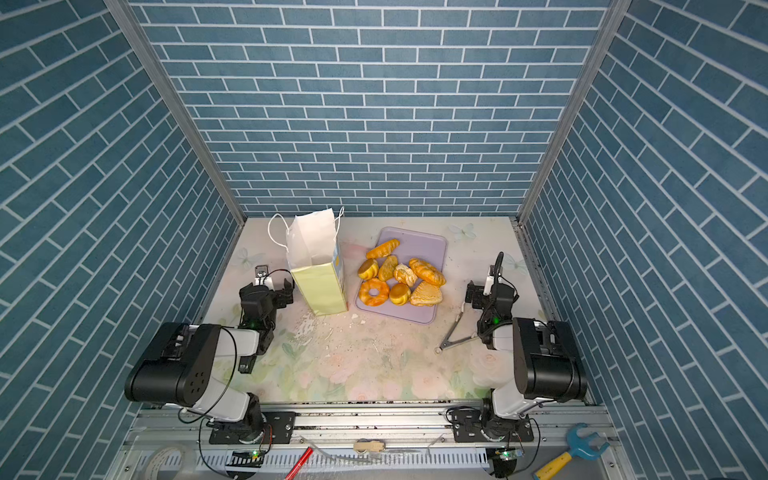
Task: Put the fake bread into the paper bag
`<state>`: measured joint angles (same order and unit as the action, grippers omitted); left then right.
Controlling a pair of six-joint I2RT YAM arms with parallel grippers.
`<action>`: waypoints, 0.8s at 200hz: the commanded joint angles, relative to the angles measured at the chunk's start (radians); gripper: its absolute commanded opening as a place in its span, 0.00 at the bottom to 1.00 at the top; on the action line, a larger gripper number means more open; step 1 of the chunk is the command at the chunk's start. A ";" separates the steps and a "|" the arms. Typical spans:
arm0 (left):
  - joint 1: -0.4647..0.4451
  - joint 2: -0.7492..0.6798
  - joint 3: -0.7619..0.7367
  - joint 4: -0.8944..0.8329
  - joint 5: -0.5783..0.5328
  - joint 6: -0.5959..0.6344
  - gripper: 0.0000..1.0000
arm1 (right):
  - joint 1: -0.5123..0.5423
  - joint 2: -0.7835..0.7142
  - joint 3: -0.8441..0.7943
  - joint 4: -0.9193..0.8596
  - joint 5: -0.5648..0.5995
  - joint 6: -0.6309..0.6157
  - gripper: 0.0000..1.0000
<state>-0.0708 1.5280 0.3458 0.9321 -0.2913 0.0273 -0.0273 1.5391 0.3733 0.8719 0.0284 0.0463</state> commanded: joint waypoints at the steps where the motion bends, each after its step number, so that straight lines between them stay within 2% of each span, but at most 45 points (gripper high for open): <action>1: -0.004 0.004 0.017 -0.016 -0.005 0.008 1.00 | -0.004 0.003 0.015 0.008 -0.010 -0.011 0.99; 160: -0.004 0.004 0.018 -0.016 -0.004 0.009 1.00 | -0.008 0.004 0.021 -0.003 -0.004 -0.003 0.99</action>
<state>-0.0708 1.5280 0.3458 0.9321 -0.2913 0.0273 -0.0292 1.5391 0.3733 0.8715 0.0288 0.0467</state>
